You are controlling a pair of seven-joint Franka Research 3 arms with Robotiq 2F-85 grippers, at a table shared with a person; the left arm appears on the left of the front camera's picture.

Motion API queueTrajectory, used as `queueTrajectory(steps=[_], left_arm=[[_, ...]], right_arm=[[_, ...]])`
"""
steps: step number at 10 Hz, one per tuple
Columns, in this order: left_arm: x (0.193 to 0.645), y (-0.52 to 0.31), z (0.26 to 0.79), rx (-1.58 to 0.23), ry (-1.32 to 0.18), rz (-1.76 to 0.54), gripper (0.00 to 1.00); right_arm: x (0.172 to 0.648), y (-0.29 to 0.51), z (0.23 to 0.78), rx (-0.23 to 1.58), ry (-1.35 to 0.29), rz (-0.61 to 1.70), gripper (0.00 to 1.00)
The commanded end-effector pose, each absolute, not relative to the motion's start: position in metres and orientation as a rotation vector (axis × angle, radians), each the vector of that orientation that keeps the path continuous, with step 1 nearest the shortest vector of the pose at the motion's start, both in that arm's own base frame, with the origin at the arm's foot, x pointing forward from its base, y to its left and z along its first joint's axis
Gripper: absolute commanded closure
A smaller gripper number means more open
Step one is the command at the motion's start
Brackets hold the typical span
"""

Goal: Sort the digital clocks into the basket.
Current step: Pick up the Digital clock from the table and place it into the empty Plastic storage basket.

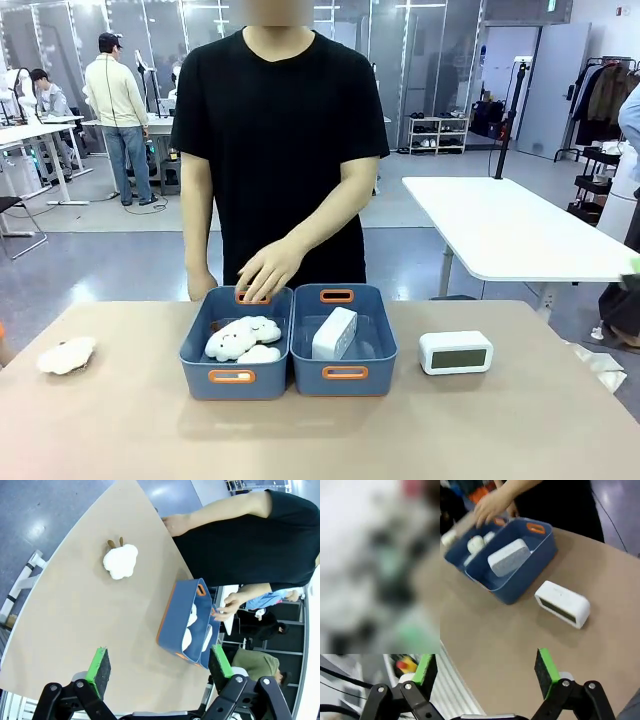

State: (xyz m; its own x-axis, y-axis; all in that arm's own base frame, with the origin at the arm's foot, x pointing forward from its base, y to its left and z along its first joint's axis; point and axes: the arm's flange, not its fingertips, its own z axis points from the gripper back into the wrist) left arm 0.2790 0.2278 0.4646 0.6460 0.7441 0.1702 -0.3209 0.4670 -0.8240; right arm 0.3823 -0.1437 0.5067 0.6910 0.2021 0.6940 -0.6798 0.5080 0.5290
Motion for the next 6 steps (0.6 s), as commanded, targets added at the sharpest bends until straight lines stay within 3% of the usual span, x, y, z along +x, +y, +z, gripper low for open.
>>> queueTrajectory(steps=[1,3,5,6], left_arm=[[0.278,0.228,0.462,-0.873,-0.582,0.673,0.00],[0.278,0.228,0.462,-0.873,-0.582,0.673,0.00],[0.278,0.228,0.462,-0.873,-0.582,0.673,0.00],[0.278,0.228,0.462,-0.873,-0.582,0.673,0.00]], right_arm=[[0.422,-0.083,0.481,-0.003,-0.618,1.193,0.00],[0.438,-0.027,0.459,-0.276,-0.686,1.398,0.00],[0.422,-0.016,0.452,-0.225,-0.677,1.421,0.00],[0.441,-0.004,0.471,0.396,-0.474,1.094,0.00]])
